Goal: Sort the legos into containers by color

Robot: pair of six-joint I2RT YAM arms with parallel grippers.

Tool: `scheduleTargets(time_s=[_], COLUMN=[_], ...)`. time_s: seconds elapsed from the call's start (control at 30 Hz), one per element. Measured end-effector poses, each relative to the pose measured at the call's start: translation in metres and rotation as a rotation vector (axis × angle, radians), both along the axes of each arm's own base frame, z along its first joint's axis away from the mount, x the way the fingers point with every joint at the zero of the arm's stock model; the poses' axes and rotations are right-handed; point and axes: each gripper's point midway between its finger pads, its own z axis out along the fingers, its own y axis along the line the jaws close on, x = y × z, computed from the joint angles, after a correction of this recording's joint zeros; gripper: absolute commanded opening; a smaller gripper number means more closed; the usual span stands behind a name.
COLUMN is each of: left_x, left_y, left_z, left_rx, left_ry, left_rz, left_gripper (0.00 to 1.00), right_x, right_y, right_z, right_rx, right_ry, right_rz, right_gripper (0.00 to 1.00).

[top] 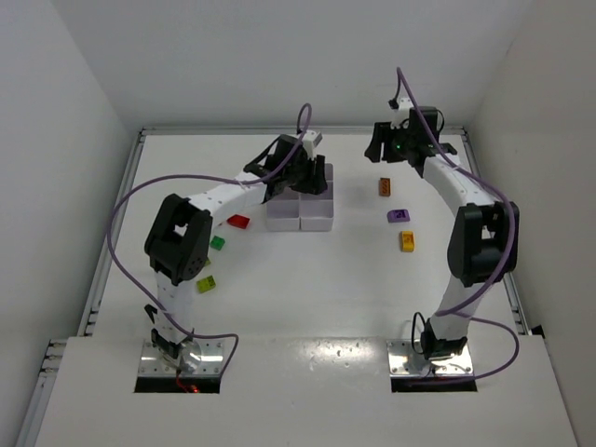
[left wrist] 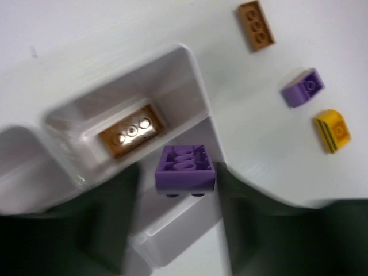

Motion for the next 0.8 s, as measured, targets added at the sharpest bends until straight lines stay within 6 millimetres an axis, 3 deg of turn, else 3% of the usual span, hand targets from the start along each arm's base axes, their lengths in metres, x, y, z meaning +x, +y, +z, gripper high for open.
scheduleTargets(time_s=[0.13, 0.3, 0.6, 0.7, 0.8], left_x=[-0.002, -0.009, -0.032, -0.038, -0.039], left_y=[-0.004, -0.004, -0.016, -0.018, -0.018], left_z=[0.004, 0.018, 0.113, 0.131, 0.136], left_rx=[-0.029, -0.050, -0.138, -0.148, -0.141], left_ry=[-0.020, -0.057, -0.260, -0.303, -0.325], left_rz=[-0.010, -0.015, -0.050, -0.058, -0.056], left_gripper=[0.71, 0.71, 0.71, 0.71, 0.75], right_x=[-0.001, 0.001, 0.003, 0.000, -0.004], right_y=[-0.002, -0.015, -0.036, -0.039, -0.041], right_z=[-0.023, -0.049, -0.092, -0.109, -0.121], right_rx=[-0.002, -0.056, -0.151, -0.184, -0.204], right_ry=[0.053, 0.104, 0.180, 0.211, 0.246], right_rz=[-0.022, -0.109, -0.246, -0.267, -0.277], right_gripper=[0.60, 0.50, 0.51, 0.51, 0.52])
